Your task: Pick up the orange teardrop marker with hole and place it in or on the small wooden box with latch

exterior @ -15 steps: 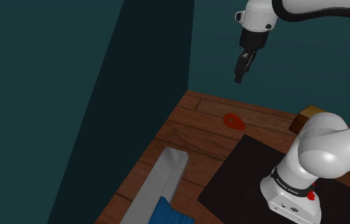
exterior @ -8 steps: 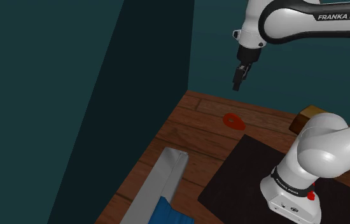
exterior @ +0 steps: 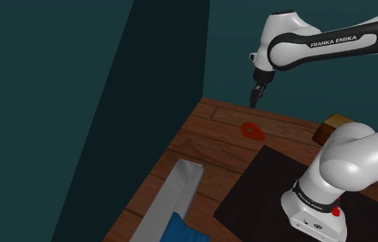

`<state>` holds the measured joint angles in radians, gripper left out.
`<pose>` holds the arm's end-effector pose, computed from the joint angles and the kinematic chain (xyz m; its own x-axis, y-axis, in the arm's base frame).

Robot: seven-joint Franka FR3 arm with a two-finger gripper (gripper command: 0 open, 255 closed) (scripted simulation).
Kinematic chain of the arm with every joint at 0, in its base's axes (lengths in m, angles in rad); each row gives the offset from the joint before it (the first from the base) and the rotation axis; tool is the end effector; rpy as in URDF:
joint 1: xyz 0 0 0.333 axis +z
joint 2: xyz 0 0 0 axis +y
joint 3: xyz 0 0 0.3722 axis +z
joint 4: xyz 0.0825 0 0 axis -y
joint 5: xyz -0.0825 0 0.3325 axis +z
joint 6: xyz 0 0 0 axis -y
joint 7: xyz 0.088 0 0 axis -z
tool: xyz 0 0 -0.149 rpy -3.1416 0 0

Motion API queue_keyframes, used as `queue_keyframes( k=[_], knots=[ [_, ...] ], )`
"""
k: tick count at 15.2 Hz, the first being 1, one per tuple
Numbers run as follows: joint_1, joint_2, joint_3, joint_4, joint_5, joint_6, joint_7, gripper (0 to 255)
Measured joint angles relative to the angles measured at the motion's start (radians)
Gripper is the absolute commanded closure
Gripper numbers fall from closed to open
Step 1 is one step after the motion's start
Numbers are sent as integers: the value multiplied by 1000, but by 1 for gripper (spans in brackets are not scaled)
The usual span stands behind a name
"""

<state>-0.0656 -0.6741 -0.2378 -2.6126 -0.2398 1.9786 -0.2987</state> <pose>0.2490 -0.1123 0.4812 0.9907 0.1357 0.0059 0.1348 -0.9876 0.0805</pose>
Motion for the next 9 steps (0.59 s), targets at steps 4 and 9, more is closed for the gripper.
queue_keyframes(
  k=[4, 9],
  knots=[
    [-16, 105, -74, -35, -25, 140, -54, 0],
    [-20, 283, -177, -24, -24, 307, -146, 0]
  ],
)
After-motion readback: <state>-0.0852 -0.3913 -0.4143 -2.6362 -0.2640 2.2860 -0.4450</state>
